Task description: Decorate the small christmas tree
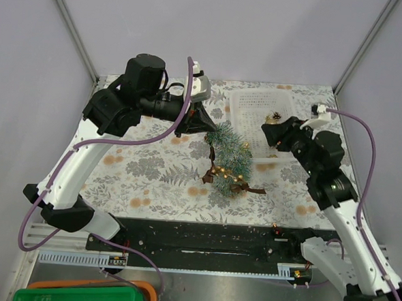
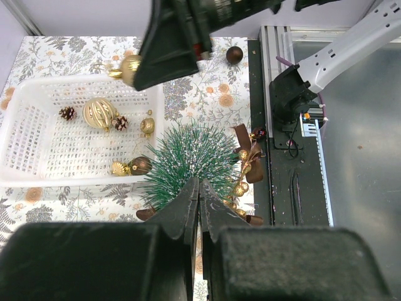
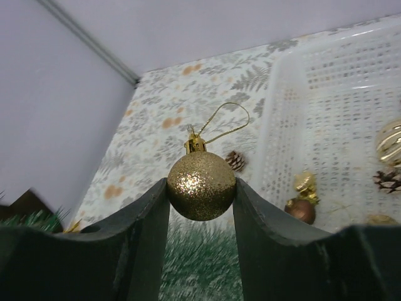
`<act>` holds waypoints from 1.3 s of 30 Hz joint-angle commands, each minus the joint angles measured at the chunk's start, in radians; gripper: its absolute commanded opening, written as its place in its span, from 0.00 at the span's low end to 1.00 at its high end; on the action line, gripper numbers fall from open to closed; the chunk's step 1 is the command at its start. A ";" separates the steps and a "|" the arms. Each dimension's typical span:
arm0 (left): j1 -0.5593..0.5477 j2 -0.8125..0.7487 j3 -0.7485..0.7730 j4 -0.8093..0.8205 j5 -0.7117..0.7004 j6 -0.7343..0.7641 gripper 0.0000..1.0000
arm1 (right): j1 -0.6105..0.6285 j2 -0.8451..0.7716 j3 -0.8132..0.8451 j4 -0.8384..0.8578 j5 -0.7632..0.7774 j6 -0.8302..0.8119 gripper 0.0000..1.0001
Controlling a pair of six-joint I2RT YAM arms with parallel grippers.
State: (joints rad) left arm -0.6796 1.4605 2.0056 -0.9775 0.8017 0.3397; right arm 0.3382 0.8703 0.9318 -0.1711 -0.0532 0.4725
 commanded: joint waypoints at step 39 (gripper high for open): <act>0.005 -0.048 -0.004 0.033 0.028 0.005 0.03 | -0.015 -0.222 -0.039 -0.295 -0.455 -0.106 0.46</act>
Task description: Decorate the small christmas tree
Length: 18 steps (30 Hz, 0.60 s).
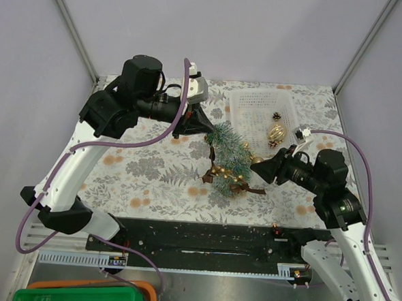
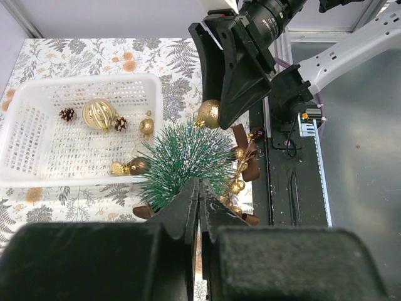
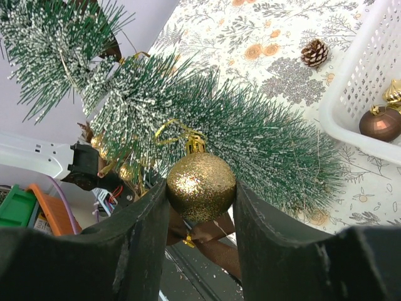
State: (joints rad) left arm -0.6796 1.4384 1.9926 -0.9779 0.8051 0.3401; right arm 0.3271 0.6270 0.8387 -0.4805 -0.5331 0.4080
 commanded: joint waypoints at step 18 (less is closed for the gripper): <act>0.006 -0.019 0.012 0.031 0.035 0.002 0.03 | -0.003 -0.029 0.074 -0.075 0.013 -0.063 0.40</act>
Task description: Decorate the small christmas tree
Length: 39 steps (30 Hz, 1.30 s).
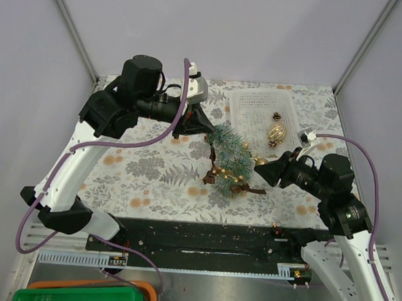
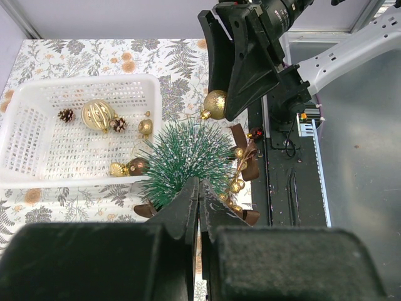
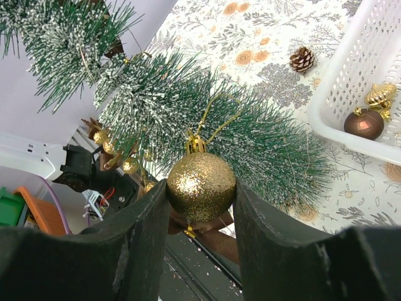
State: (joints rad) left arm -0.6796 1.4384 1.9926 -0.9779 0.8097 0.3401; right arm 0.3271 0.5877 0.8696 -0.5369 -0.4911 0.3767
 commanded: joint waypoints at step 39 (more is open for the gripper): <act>0.005 -0.018 0.018 0.031 0.031 0.000 0.02 | -0.003 0.046 0.114 -0.006 0.000 -0.102 0.39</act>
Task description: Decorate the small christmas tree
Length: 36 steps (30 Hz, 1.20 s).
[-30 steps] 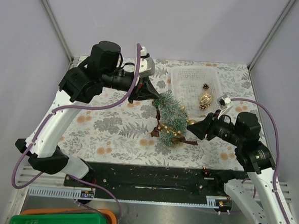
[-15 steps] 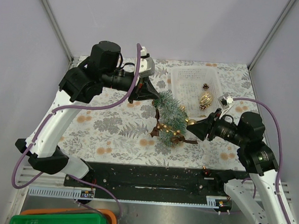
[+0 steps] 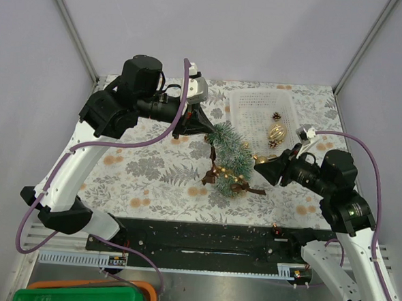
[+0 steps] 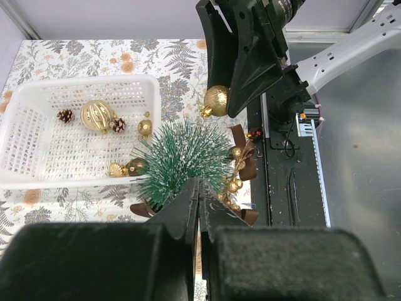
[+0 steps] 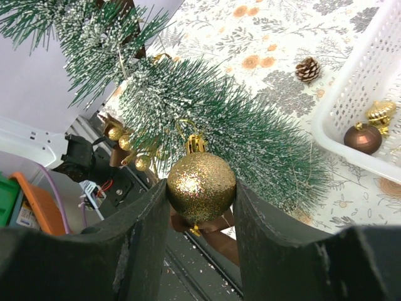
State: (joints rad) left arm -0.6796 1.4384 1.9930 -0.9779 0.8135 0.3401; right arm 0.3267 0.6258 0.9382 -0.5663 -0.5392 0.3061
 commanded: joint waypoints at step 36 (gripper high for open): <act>0.005 -0.018 0.023 0.031 0.036 0.000 0.02 | -0.005 0.052 -0.099 0.197 0.068 0.062 0.37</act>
State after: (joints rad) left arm -0.6796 1.4384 1.9926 -0.9779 0.8162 0.3397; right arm 0.3267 0.6933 0.8612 -0.3946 -0.4892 0.3466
